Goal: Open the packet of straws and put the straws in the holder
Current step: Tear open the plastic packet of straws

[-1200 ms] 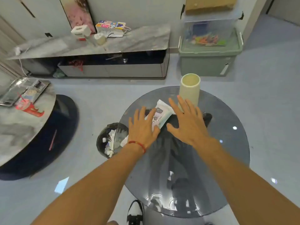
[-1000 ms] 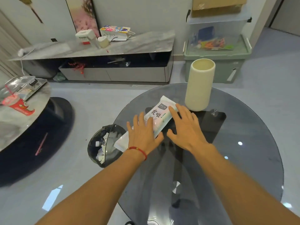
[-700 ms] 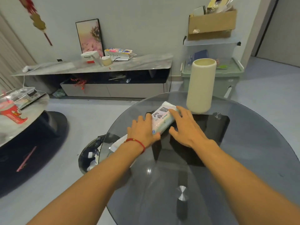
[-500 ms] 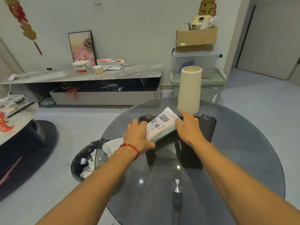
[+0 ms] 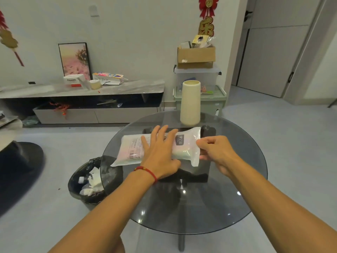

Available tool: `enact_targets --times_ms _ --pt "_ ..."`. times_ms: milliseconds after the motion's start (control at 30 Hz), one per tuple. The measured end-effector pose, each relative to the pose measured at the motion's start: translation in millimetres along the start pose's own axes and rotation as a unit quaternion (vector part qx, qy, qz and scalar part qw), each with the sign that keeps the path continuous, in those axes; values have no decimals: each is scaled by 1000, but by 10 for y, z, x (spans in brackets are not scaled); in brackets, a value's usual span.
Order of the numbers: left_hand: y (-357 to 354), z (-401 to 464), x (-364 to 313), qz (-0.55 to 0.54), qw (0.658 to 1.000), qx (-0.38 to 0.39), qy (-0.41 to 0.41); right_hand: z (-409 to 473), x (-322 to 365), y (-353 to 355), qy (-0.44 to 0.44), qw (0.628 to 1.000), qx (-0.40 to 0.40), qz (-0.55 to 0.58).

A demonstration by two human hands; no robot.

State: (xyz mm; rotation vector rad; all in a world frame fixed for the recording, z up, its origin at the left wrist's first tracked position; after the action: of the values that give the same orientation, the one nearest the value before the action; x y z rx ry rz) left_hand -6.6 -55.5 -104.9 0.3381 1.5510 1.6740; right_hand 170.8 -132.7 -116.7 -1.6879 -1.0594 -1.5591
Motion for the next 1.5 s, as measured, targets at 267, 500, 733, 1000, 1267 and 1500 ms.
enact_targets --times_ms 267,500,733,1000,1267,1500 --pt "-161 144 -287 -147 985 -76 -44 37 -108 -77 -8 995 44 92" --pt "5 273 -89 -236 960 -134 -68 192 -123 -239 -17 942 163 294" --pt "42 291 7 -244 959 -131 -65 313 -206 -368 -42 906 212 365" --pt "86 251 18 -260 954 -128 -72 328 -140 -372 -10 918 223 327" --pt "111 232 7 -267 953 -124 -64 276 -101 -359 2 924 214 316" --pt "116 215 -31 -271 952 -128 -61 262 -131 -364 -15 912 213 349"
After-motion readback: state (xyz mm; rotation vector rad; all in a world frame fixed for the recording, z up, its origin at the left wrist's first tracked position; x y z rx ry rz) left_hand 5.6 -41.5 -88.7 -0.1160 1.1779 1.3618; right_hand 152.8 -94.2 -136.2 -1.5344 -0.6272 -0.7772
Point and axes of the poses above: each hand's wrist, its own z-axis towards the middle knuckle, its own y-axis out of the back of the hand, x = y × z, the point moved 3 cm from there along z, towards the middle knuckle, and after that the axes turned 3 degrees about x, right-handed, at the moved point
